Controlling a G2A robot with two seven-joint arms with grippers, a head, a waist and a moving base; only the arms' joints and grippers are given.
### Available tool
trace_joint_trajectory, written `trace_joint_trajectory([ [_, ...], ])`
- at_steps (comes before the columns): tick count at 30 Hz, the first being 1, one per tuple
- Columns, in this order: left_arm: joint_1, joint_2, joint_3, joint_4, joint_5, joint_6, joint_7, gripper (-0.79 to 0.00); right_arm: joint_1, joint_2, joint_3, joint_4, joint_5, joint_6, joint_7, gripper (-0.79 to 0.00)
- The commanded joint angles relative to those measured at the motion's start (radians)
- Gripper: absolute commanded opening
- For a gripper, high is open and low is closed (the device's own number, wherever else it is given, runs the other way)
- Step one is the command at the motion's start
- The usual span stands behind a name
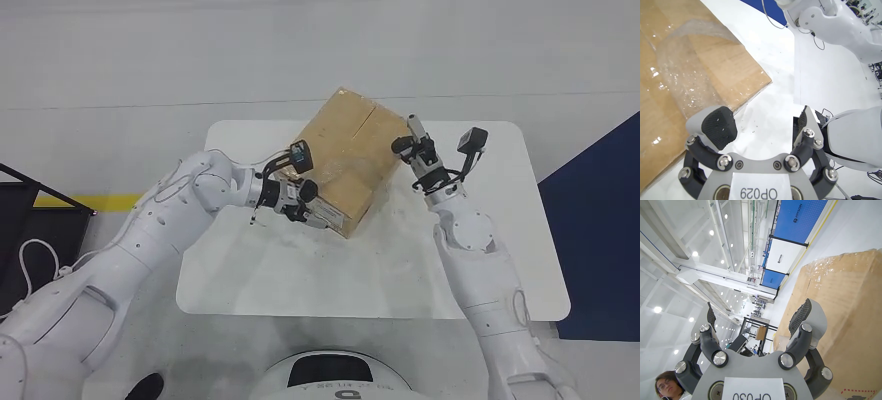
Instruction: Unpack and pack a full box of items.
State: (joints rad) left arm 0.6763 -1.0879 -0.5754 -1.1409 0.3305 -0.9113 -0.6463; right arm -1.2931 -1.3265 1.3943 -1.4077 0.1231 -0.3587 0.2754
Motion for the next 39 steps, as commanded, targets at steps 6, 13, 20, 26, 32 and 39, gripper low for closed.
trace_joint_trajectory([
  [6, -0.024, -0.016, 0.001, 0.048, -0.026, -0.028, 0.007, 0.0, -0.015, -0.002, -0.007, -0.003, -0.001, 0.013, -0.021, 0.0],
  [13, -0.058, -0.038, 0.013, 0.116, -0.089, -0.055, -0.01, 0.0, -0.026, -0.002, -0.012, -0.011, -0.004, 0.024, -0.035, 0.0],
  [20, -0.076, -0.07, 0.047, 0.195, -0.092, -0.062, -0.015, 0.0, -0.04, -0.004, -0.017, -0.031, -0.016, 0.013, -0.059, 0.0],
  [26, -0.086, -0.091, 0.058, 0.239, -0.079, -0.076, 0.008, 0.0, -0.026, -0.01, -0.005, 0.013, 0.034, -0.068, -0.121, 0.0],
  [32, -0.084, -0.099, 0.054, 0.247, -0.071, -0.09, 0.026, 0.0, -0.026, -0.01, -0.005, 0.013, 0.034, -0.068, -0.121, 0.0],
  [39, -0.082, -0.099, 0.05, 0.245, -0.066, -0.088, 0.032, 0.0, -0.124, -0.01, -0.045, -0.205, -0.604, 0.087, -0.487, 0.0],
])
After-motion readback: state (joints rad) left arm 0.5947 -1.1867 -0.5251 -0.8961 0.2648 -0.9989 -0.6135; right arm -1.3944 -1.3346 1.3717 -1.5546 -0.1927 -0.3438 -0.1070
